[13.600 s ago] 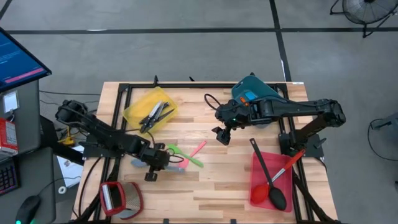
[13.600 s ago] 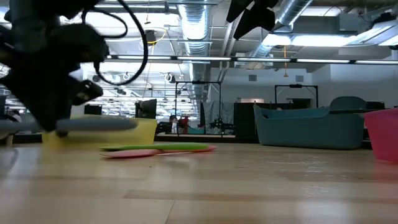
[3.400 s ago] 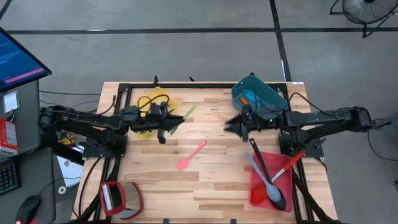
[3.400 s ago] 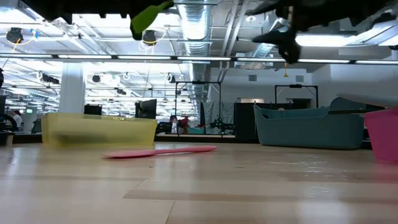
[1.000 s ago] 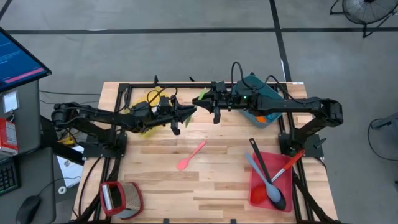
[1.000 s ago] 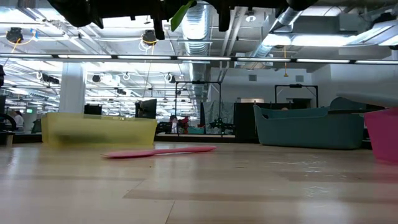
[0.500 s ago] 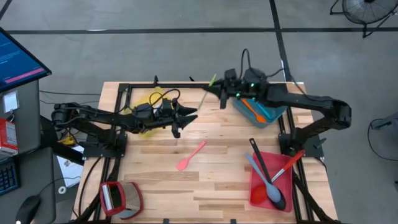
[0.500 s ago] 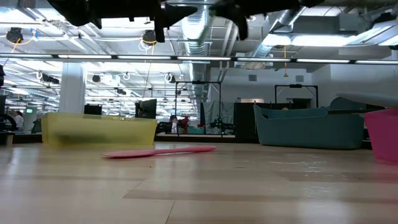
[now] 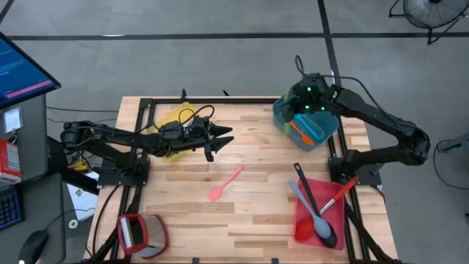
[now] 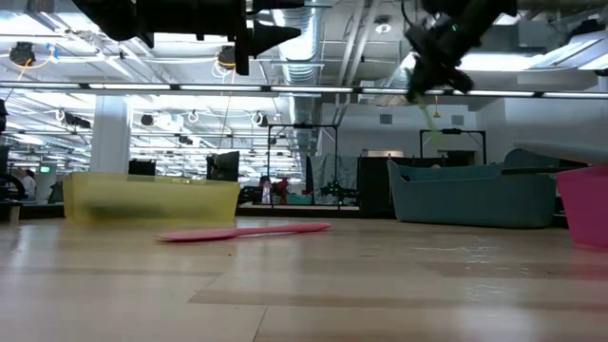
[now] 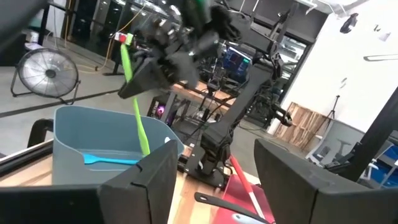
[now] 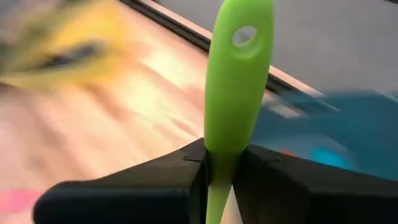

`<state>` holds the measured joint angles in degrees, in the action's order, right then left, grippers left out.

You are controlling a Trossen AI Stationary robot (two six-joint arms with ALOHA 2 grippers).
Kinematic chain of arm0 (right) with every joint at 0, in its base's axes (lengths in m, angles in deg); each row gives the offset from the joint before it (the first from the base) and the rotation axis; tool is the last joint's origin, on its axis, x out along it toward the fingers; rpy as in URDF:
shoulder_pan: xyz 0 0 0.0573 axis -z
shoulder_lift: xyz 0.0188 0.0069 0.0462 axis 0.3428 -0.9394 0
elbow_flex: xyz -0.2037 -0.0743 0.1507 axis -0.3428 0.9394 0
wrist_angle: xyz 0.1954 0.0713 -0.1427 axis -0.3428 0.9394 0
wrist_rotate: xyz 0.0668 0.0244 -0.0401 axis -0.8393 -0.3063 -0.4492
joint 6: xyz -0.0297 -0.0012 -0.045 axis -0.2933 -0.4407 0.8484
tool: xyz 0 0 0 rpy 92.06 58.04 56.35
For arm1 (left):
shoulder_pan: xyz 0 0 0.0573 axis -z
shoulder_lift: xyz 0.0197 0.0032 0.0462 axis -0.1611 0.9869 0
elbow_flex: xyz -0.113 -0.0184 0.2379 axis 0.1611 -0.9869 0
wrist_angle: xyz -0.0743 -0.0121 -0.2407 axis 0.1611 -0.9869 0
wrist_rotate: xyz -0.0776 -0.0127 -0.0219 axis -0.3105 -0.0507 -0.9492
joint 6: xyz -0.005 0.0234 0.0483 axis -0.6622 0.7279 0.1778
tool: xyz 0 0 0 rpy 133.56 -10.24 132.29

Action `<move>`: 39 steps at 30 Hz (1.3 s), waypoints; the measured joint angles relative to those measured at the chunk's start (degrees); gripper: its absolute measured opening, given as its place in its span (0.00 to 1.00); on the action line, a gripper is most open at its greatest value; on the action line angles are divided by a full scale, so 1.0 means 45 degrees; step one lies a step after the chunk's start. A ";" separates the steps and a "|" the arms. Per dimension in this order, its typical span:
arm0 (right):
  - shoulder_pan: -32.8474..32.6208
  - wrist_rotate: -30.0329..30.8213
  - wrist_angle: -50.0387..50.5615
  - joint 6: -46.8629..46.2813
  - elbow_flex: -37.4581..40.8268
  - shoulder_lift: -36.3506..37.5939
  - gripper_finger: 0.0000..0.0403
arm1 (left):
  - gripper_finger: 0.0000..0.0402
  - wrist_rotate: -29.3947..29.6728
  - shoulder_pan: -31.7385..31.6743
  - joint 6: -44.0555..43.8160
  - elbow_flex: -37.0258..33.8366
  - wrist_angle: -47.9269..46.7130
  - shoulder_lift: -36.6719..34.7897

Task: Pick & Place Kitchen Items
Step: Put the green spatula into the green bin

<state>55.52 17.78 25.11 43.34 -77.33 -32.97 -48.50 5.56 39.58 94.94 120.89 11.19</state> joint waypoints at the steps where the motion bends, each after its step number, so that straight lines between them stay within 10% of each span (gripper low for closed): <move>1: 0.0266 0.0345 0.0571 0.0200 0.0000 -0.0051 0.09 | 0.48 0.0003 0.0000 0.0002 -0.0003 -0.0002 0.0000; 12: 0.1497 0.2512 0.2974 0.2521 0.0004 -0.2411 0.09 | 0.48 0.0013 -0.0005 0.0089 -0.0003 -0.0102 0.0000; 39: 0.1737 0.2456 0.2476 0.4103 0.0005 -0.6899 0.09 | 0.47 0.0027 -0.0005 0.0055 -0.0013 -0.0398 0.0000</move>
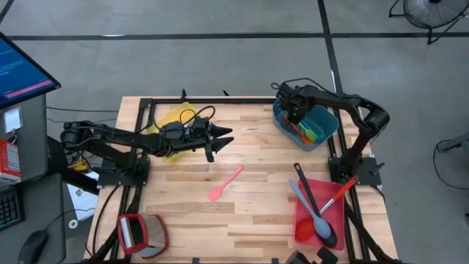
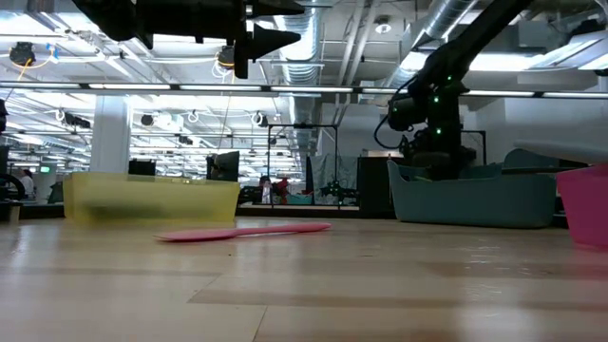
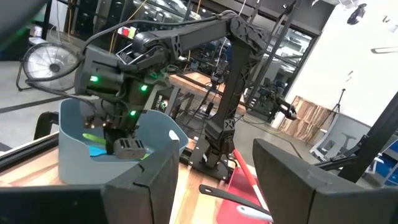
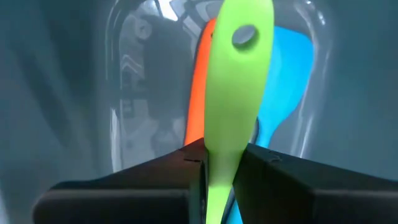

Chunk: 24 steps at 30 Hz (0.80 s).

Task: Pick & Place Kitchen Items
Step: Put the green spatula into the green bin

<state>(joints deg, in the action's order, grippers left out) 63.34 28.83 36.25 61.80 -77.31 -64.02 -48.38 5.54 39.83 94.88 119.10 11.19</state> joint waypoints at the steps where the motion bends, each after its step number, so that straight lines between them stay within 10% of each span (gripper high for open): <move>1: 0.0000 0.0000 -0.0006 0.0004 0.0000 -0.0065 0.09 | 0.47 0.0000 0.0000 0.0000 0.0000 0.0000 0.0000; 24: 0.0039 -0.0039 -0.0520 -0.0040 0.0005 -0.0222 0.16 | 0.47 -0.0013 0.0000 0.0000 0.0000 -0.1266 0.0000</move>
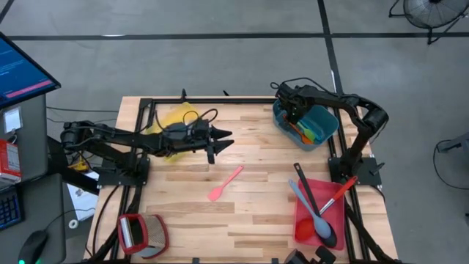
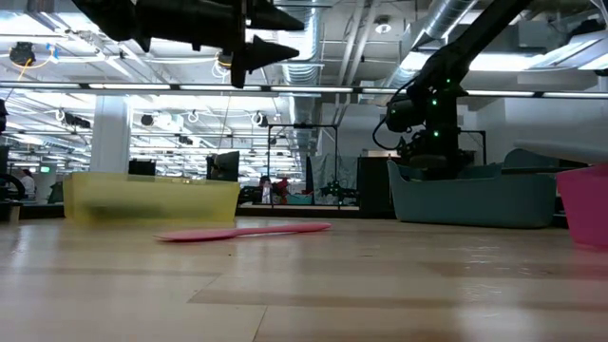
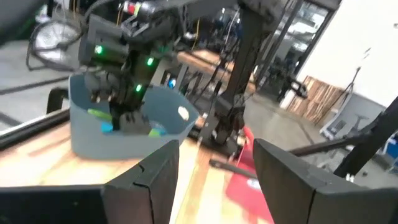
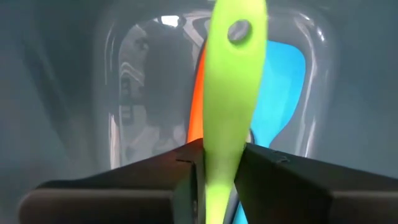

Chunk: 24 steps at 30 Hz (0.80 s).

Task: Pick & Place Kitchen Items
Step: Put the green spatula into the green bin, then put the pink spatula into the green bin

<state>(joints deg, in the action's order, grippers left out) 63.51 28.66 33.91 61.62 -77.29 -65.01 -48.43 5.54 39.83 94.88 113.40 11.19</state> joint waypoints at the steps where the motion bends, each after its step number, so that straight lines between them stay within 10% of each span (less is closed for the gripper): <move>1: 0.0000 -0.0005 0.0002 0.0000 0.0000 0.0000 0.17 | 0.47 -0.0036 0.0000 0.0000 0.0000 -0.0223 0.0000; 15: -0.0353 -0.0354 0.0292 0.0039 0.0000 0.0044 0.58 | 0.47 0.1014 0.1246 0.0767 0.0000 -0.4323 0.0005; 24: -0.1052 -0.0369 0.0627 -0.0028 0.0000 0.0372 0.63 | 0.47 0.2223 0.2348 0.0087 0.0000 -0.6738 0.0005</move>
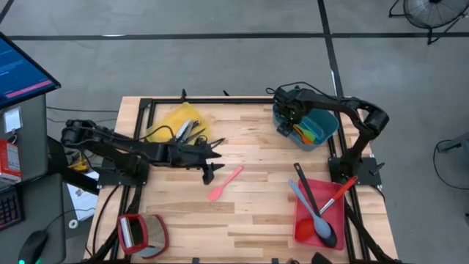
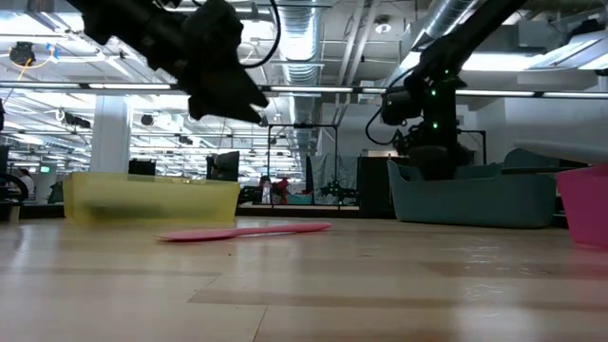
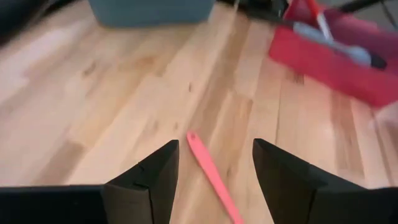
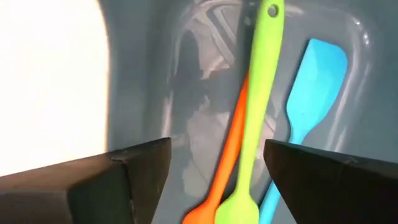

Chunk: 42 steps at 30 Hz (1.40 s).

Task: Pick & Place Kitchen Items
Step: Put the pink spatula into the green bin

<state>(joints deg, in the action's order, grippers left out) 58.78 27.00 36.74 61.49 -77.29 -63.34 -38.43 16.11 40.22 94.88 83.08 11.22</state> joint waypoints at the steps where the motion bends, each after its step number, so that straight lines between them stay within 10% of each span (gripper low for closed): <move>1: -0.0066 0.0010 0.0020 -0.0079 0.0000 0.0127 0.63 | 0.47 0.0001 0.0136 -0.0213 0.0000 -0.0330 0.0000; 20: -0.0367 0.0024 0.0388 -0.2407 0.0005 0.4751 0.63 | 0.47 0.0566 0.2818 -0.4077 0.0786 -0.1522 0.4047; 28: -0.0445 -0.0044 0.0538 -0.2643 0.0005 0.5171 0.63 | 0.47 0.2663 0.3167 -0.3900 0.1983 -0.1547 0.5468; 42: -0.0810 -0.0310 0.0495 -0.2658 0.0000 0.5063 0.63 | 0.45 0.2530 0.4040 -0.5574 0.2098 -0.2063 0.6319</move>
<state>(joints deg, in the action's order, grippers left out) 55.13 25.60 38.96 49.53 -77.29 -40.56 -27.04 34.29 15.14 104.33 73.79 39.65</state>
